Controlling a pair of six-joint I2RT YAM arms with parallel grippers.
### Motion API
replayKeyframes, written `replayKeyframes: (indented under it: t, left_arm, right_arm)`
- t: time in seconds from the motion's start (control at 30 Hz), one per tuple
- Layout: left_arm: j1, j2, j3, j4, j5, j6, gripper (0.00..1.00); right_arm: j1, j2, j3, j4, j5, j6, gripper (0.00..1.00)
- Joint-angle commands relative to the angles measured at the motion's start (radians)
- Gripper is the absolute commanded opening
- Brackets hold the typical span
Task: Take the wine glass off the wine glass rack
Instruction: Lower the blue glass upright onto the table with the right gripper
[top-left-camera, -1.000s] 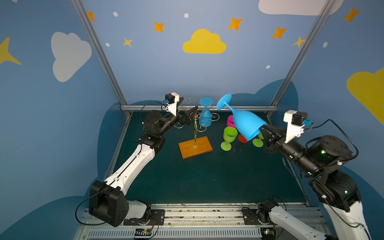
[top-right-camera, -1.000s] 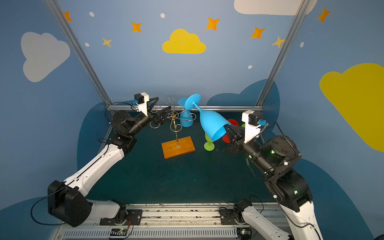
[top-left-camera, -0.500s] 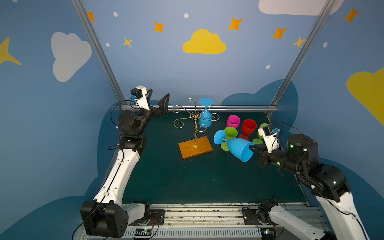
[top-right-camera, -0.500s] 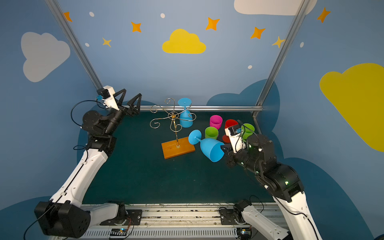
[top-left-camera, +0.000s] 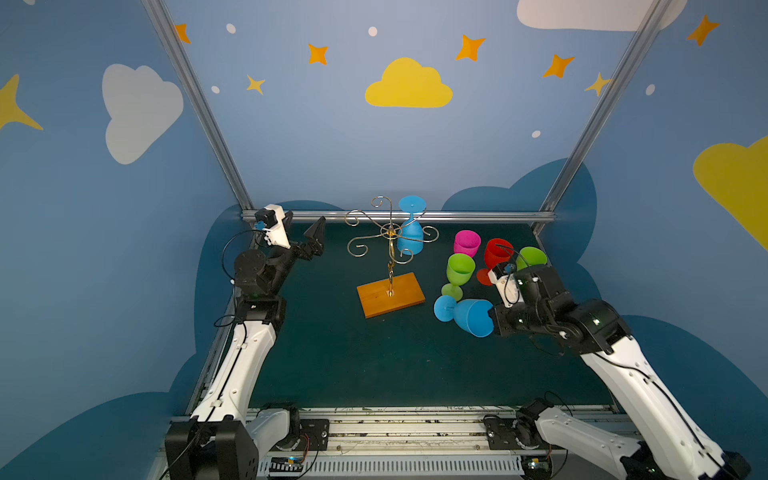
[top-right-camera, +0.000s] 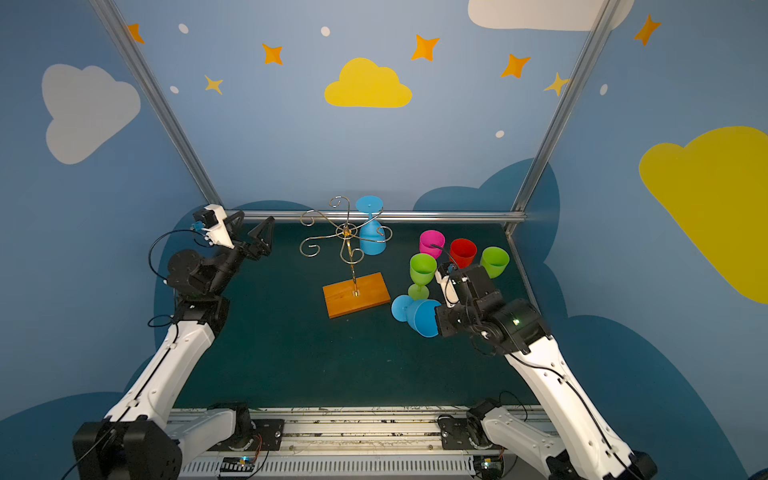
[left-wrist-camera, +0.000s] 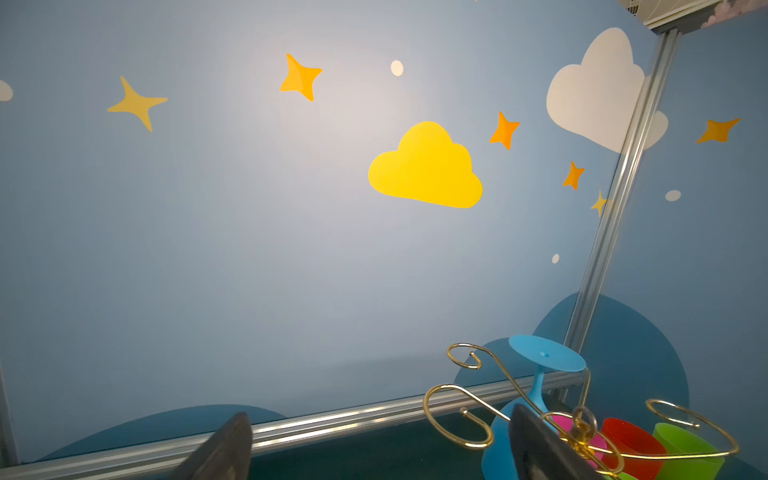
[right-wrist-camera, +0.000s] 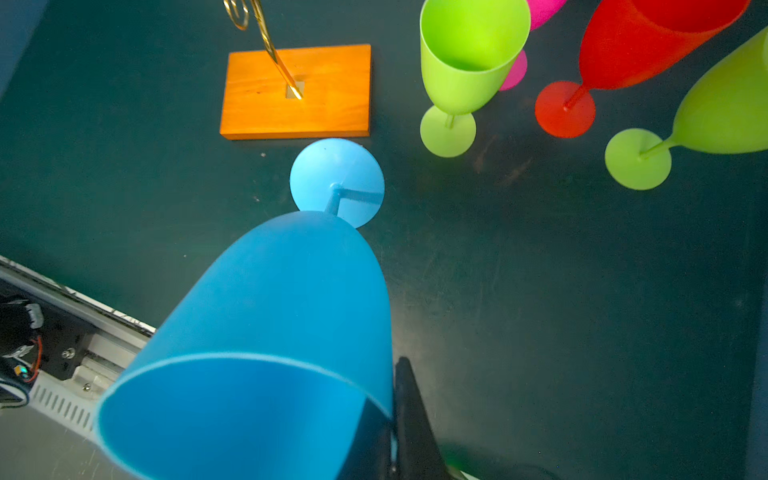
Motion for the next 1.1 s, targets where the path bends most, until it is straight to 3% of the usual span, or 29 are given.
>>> replayKeyframes:
  t: [0.0,0.37,0.8,0.9,1.07]
  left_arm:
    - [0.014,-0.043,-0.018,0.051,-0.035,0.020,0.95]
    - [0.015,-0.095,-0.065,-0.008,-0.093,0.097,0.96]
    - [0.020,-0.105,-0.061,-0.043,-0.134,0.116,0.97]
    - [0.020,-0.108,-0.061,-0.047,-0.141,0.121,0.97]
    - [0.023,-0.110,-0.061,-0.050,-0.142,0.122,0.97]
  right_arm:
    - [0.008,0.056,-0.016,0.027,0.024,0.028,0.00]
    - [-0.005,0.323,0.023,0.085,0.025,0.002,0.00]
    - [-0.036,0.646,0.257,-0.068,-0.041,0.022,0.00]
    - [-0.038,0.661,0.257,-0.045,-0.054,0.028,0.00]
    - [-0.045,0.640,0.257,-0.016,-0.075,0.029,0.11]
